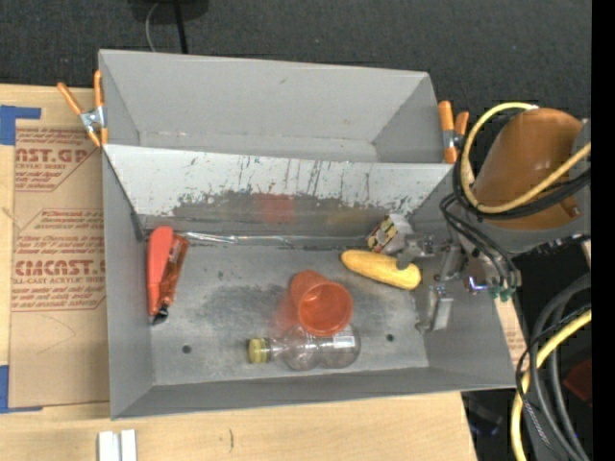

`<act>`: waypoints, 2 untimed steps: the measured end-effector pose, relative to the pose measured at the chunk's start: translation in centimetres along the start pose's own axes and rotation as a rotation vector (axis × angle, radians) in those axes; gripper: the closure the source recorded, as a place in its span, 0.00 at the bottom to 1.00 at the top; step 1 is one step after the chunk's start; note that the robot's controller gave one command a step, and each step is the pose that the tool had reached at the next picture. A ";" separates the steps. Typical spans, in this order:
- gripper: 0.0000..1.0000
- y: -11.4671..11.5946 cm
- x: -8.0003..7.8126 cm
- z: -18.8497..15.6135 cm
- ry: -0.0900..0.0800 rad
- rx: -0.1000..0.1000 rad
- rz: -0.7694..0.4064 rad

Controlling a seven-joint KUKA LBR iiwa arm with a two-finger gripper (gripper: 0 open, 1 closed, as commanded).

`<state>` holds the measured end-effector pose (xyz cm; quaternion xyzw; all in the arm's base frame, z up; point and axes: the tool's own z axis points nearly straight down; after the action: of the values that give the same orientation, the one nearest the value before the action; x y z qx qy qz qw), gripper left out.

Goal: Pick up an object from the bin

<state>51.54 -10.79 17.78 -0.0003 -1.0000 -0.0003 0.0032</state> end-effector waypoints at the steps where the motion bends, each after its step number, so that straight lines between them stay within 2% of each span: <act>1: 0.00 0.0 -0.2 -0.4 -0.008 0.001 -0.001; 2: 0.00 1.7 -3.7 0.8 -0.007 0.002 -0.062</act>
Offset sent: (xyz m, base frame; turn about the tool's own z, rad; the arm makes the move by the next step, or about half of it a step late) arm 0.0725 0.0386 -0.0248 -0.1327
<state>55.23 -9.06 16.92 0.0308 -0.9995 0.0007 -0.0004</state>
